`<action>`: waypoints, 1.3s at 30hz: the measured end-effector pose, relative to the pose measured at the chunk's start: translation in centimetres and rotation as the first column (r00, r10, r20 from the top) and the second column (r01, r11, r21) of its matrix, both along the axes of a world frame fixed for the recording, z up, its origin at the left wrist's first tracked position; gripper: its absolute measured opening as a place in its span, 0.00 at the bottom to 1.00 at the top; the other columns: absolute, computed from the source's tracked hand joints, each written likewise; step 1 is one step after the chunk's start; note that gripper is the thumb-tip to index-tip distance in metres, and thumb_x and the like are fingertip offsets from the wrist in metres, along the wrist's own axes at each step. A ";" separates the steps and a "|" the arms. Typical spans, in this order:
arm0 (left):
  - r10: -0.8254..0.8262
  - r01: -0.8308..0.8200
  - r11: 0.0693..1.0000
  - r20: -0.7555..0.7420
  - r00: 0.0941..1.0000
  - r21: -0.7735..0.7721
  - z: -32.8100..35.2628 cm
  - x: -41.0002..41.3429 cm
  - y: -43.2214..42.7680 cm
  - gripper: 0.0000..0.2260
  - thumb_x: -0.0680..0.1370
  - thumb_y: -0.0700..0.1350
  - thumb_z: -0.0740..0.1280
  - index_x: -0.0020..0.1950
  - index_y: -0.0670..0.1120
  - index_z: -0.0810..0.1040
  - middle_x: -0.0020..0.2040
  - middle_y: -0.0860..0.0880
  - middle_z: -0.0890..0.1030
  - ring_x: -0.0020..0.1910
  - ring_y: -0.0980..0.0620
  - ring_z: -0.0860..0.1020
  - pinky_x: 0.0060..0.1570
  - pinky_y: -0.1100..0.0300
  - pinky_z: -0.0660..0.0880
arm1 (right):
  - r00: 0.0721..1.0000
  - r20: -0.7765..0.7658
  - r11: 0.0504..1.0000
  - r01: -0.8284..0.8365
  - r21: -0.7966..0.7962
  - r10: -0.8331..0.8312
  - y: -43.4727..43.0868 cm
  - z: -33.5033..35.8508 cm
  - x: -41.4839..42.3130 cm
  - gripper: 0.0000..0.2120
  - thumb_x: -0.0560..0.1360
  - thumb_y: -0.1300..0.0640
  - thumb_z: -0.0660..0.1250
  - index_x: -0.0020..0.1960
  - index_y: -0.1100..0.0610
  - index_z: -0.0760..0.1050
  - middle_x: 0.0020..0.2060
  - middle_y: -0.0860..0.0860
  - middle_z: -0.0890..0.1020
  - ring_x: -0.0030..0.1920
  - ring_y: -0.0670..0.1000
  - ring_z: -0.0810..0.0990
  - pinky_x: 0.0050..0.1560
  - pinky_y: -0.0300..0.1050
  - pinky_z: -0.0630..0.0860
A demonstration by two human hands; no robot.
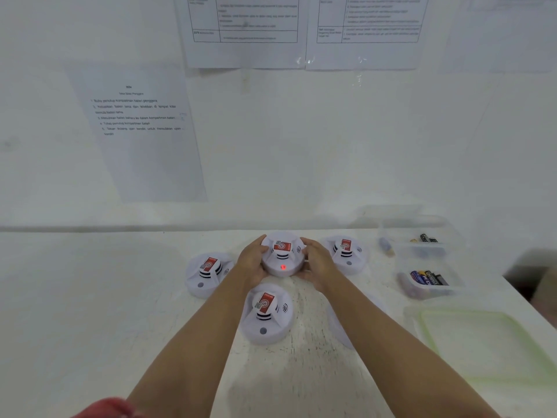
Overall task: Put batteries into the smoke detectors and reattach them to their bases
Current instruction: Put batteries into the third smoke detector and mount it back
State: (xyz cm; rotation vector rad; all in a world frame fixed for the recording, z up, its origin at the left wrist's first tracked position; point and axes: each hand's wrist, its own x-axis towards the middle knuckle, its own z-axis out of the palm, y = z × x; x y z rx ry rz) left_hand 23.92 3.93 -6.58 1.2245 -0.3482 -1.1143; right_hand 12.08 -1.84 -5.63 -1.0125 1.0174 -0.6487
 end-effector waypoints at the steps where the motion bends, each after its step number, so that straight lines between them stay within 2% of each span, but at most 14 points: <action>1: 0.000 0.000 1.000 0.001 1.000 0.003 0.0 0.0 0.0 0.18 0.81 0.34 0.50 0.69 0.37 0.68 0.67 0.37 0.72 0.50 0.43 0.77 0.51 0.50 0.73 | 1.000 -0.002 1.000 0.003 0.000 -0.003 0.0 0.0 0.0 0.21 0.76 0.68 0.50 0.66 0.57 0.70 0.57 0.56 0.77 0.52 0.55 0.75 0.39 0.44 0.76; 5: 0.039 -0.039 0.997 0.006 0.999 0.060 0.0 0.2 -0.2 0.20 0.82 0.35 0.50 0.74 0.41 0.63 0.71 0.39 0.69 0.66 0.39 0.71 0.58 0.48 0.71 | 1.000 0.000 1.000 0.009 0.005 -0.009 -0.1 -0.1 0.0 0.22 0.76 0.68 0.50 0.65 0.57 0.71 0.57 0.56 0.77 0.51 0.55 0.75 0.39 0.43 0.76; 7: 0.057 -0.057 0.996 0.002 0.998 0.073 0.1 0.0 -0.2 0.20 0.82 0.35 0.51 0.74 0.42 0.64 0.71 0.40 0.69 0.67 0.39 0.70 0.59 0.48 0.70 | 1.000 0.004 1.000 0.006 0.005 -0.006 -0.1 -0.2 0.0 0.22 0.76 0.68 0.50 0.65 0.57 0.71 0.56 0.56 0.77 0.50 0.55 0.76 0.40 0.44 0.76; 10: 0.071 -0.071 0.994 0.008 0.997 0.085 0.1 -0.1 -0.2 0.20 0.82 0.35 0.51 0.74 0.42 0.64 0.70 0.40 0.69 0.67 0.39 0.70 0.61 0.47 0.70 | 1.000 -0.006 1.000 0.004 -0.002 -0.004 -0.3 -0.5 0.0 0.22 0.77 0.67 0.50 0.65 0.56 0.71 0.60 0.57 0.77 0.53 0.56 0.75 0.48 0.49 0.76; 16: 0.073 -0.075 0.993 0.020 0.997 0.095 0.2 -0.2 0.0 0.20 0.81 0.35 0.51 0.74 0.43 0.64 0.70 0.40 0.69 0.67 0.39 0.71 0.63 0.46 0.70 | 1.000 -0.006 1.000 0.004 0.003 -0.004 -0.5 -0.7 0.0 0.22 0.76 0.67 0.51 0.65 0.54 0.71 0.62 0.57 0.76 0.55 0.57 0.75 0.52 0.50 0.76; 19: 0.067 -0.069 0.994 0.021 0.998 0.089 0.2 -0.2 0.0 0.20 0.81 0.35 0.51 0.74 0.42 0.64 0.70 0.40 0.69 0.66 0.39 0.71 0.63 0.46 0.70 | 1.000 0.000 1.000 0.006 0.006 -0.006 -0.5 -0.9 0.0 0.22 0.76 0.67 0.51 0.66 0.54 0.71 0.63 0.57 0.75 0.58 0.58 0.75 0.53 0.50 0.76; 22: 0.055 -0.056 0.996 0.020 0.998 0.062 0.4 -0.4 0.3 0.19 0.81 0.34 0.50 0.72 0.40 0.66 0.69 0.40 0.71 0.62 0.40 0.73 0.58 0.48 0.72 | 1.000 0.004 1.000 0.006 0.004 -0.006 -0.6 -1.0 0.1 0.22 0.76 0.67 0.51 0.66 0.54 0.71 0.63 0.57 0.75 0.61 0.59 0.75 0.55 0.51 0.76; 25: 0.039 -0.039 0.999 0.023 0.999 0.036 0.5 -0.6 0.4 0.19 0.81 0.34 0.49 0.70 0.39 0.67 0.67 0.39 0.72 0.59 0.41 0.73 0.58 0.49 0.71 | 1.000 0.007 1.000 0.002 0.004 -0.002 -0.5 -0.9 0.1 0.22 0.77 0.67 0.51 0.66 0.53 0.71 0.64 0.57 0.75 0.58 0.57 0.75 0.55 0.51 0.76; 28: 0.042 -0.042 0.999 0.007 0.999 0.024 0.8 -0.8 0.5 0.19 0.82 0.33 0.49 0.71 0.39 0.66 0.67 0.42 0.72 0.62 0.40 0.73 0.58 0.50 0.70 | 1.000 0.011 1.000 -0.002 0.008 0.002 -0.4 -0.6 -0.1 0.22 0.77 0.67 0.50 0.66 0.52 0.71 0.65 0.57 0.74 0.55 0.56 0.74 0.53 0.50 0.75; 31: 0.042 -0.042 0.999 0.008 0.999 0.011 1.4 -1.3 0.9 0.19 0.81 0.33 0.49 0.71 0.39 0.66 0.68 0.41 0.71 0.54 0.43 0.76 0.52 0.53 0.72 | 1.000 0.013 1.000 -0.011 0.008 0.011 -0.3 -0.3 -0.3 0.22 0.78 0.67 0.49 0.66 0.52 0.71 0.65 0.57 0.74 0.54 0.56 0.74 0.52 0.49 0.75; 34: 0.049 -0.049 0.999 -0.025 0.998 0.012 1.7 -1.4 1.0 0.19 0.82 0.33 0.49 0.72 0.41 0.65 0.69 0.41 0.71 0.62 0.40 0.73 0.55 0.51 0.70 | 1.000 -0.001 1.000 -0.018 0.000 0.018 -0.2 -0.3 -0.2 0.23 0.78 0.67 0.49 0.66 0.51 0.71 0.65 0.57 0.74 0.55 0.57 0.74 0.52 0.50 0.76; 36: 0.051 -0.051 0.999 -0.032 0.998 0.011 1.8 -1.5 1.1 0.19 0.82 0.33 0.49 0.71 0.40 0.67 0.66 0.41 0.73 0.59 0.42 0.73 0.55 0.51 0.70 | 1.000 -0.005 1.000 -0.022 -0.001 0.022 -0.2 -0.3 -0.3 0.23 0.78 0.67 0.50 0.66 0.51 0.70 0.65 0.57 0.73 0.56 0.57 0.74 0.52 0.51 0.76; 39: 0.043 -0.043 0.999 -0.021 0.999 0.006 2.1 -1.7 1.5 0.18 0.82 0.33 0.49 0.68 0.40 0.69 0.67 0.40 0.72 0.51 0.45 0.74 0.49 0.52 0.73 | 1.000 -0.002 1.000 -0.027 0.001 0.027 -0.2 -0.1 -0.3 0.22 0.78 0.67 0.49 0.67 0.52 0.70 0.65 0.57 0.73 0.56 0.57 0.74 0.52 0.50 0.75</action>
